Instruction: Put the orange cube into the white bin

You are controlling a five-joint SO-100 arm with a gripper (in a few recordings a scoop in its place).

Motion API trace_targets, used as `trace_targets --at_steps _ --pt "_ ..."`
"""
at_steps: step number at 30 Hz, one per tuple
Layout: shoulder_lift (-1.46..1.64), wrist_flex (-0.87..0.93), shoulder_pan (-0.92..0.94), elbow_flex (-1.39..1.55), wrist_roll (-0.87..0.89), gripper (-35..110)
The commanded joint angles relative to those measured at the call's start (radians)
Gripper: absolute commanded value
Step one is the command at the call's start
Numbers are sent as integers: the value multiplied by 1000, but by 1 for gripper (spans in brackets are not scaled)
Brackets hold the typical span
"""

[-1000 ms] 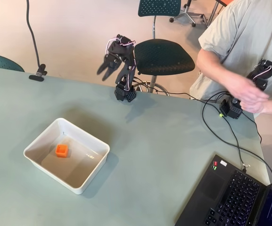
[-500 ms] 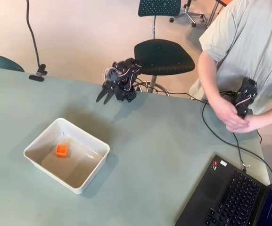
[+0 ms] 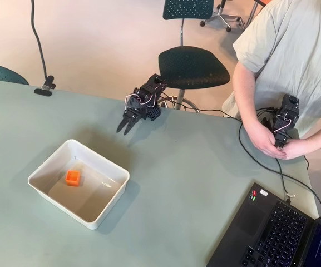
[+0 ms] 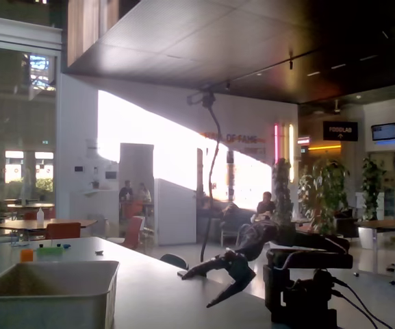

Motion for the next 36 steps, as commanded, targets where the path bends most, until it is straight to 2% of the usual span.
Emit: trace_targets --at_steps 1,6,14,16,28,36 --pt "3 26 2 -12 -6 47" --pt "2 29 2 -12 -6 42" --pt "2 75 -43 -17 -6 2" --pt "3 75 -43 -17 -6 -4" --pt "3 78 -44 -18 -14 -2" --pt "14 74 -98 -8 -158 -2"
